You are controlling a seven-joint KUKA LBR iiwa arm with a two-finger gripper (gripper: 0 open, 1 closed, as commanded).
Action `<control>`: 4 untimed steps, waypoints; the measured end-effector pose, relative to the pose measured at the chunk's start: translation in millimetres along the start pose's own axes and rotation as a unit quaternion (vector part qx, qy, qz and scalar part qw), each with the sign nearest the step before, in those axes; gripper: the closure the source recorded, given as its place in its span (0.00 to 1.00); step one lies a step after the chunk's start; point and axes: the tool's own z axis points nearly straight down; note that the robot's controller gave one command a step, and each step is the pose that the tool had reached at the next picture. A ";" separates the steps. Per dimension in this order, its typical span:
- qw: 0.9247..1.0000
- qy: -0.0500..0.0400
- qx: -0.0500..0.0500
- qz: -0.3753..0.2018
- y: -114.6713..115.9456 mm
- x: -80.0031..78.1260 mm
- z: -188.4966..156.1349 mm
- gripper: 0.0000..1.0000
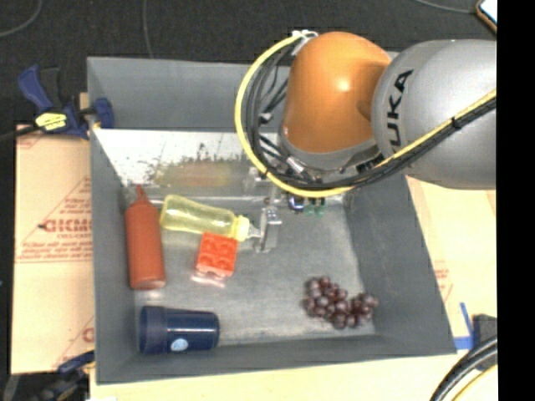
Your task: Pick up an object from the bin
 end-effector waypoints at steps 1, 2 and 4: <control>1.000 -0.004 -0.001 0.002 -0.4 -1.2 -5.0 0.00; 0.999 -0.009 -0.001 -0.036 33.6 -64.7 144.0 0.00; 0.999 -0.010 -0.002 -0.050 37.7 -69.9 161.0 0.00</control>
Offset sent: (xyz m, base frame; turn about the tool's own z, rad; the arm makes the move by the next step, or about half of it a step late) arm 0.0679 0.0399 -0.1684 -0.0849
